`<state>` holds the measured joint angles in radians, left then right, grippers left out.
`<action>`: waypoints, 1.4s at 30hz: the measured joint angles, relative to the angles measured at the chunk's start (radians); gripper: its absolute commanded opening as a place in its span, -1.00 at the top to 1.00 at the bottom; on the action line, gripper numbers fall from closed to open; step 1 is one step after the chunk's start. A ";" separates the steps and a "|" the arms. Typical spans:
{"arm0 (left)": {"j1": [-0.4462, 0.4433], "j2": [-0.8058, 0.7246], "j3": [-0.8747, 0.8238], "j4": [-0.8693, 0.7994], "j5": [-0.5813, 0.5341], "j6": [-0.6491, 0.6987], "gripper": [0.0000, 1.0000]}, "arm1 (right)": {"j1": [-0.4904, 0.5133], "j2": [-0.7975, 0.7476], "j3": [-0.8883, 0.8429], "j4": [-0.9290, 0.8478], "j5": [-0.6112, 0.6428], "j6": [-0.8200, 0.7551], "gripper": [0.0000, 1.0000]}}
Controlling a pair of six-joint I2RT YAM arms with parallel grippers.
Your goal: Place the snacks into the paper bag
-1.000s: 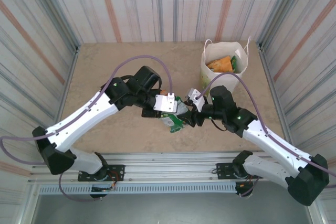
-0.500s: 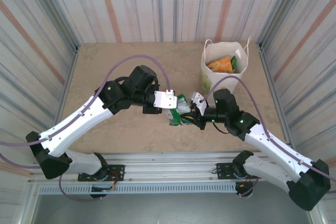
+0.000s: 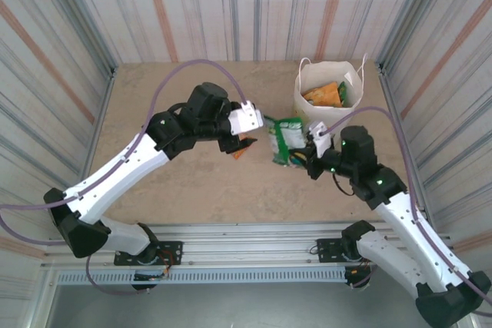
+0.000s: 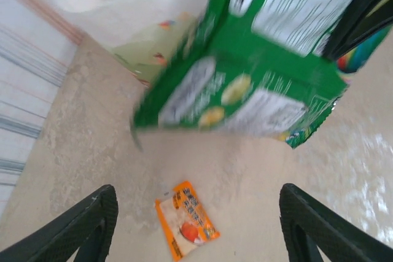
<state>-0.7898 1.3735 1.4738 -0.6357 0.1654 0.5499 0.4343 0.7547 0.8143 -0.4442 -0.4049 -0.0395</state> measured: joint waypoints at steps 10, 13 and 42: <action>0.140 0.188 0.124 0.245 0.197 -0.375 -0.43 | -0.229 0.154 0.467 -0.217 0.073 0.076 0.81; 0.147 0.285 0.207 0.284 0.247 -0.462 -0.42 | -0.298 0.241 0.587 -0.267 0.070 0.106 0.81; 0.120 0.778 0.642 0.536 0.483 -0.958 1.00 | -0.402 0.720 0.939 -0.554 0.167 0.189 0.81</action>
<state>-0.6697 2.1517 2.1162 -0.1001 0.6487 -0.4084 0.0322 1.4750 1.7531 -0.9981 -0.2379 0.1493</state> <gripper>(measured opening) 0.046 0.174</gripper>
